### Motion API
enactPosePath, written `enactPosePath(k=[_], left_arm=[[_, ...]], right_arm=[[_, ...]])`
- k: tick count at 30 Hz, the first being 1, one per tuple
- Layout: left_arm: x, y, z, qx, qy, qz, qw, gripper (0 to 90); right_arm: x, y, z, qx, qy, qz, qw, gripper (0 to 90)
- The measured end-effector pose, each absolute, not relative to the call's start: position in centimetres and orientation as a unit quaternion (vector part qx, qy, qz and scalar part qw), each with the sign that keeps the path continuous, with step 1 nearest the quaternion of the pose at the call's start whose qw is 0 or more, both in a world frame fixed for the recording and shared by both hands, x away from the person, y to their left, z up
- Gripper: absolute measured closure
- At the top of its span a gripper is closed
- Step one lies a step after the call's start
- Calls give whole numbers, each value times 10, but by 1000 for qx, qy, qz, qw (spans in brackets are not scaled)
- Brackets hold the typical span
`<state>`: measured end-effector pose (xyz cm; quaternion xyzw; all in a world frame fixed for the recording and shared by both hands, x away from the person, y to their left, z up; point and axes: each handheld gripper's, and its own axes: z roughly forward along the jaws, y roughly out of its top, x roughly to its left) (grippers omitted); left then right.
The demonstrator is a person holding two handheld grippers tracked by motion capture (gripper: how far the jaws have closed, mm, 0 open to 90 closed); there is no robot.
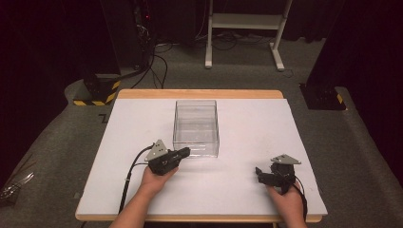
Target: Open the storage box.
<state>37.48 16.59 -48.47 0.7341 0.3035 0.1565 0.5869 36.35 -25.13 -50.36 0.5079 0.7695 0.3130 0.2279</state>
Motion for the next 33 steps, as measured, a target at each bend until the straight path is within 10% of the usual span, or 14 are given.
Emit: enactPosePath(k=[33], left_arm=[[333, 168, -484, 742, 287, 136, 590, 857]], right_arm=[[364, -251, -503, 508, 770, 313, 227, 158]])
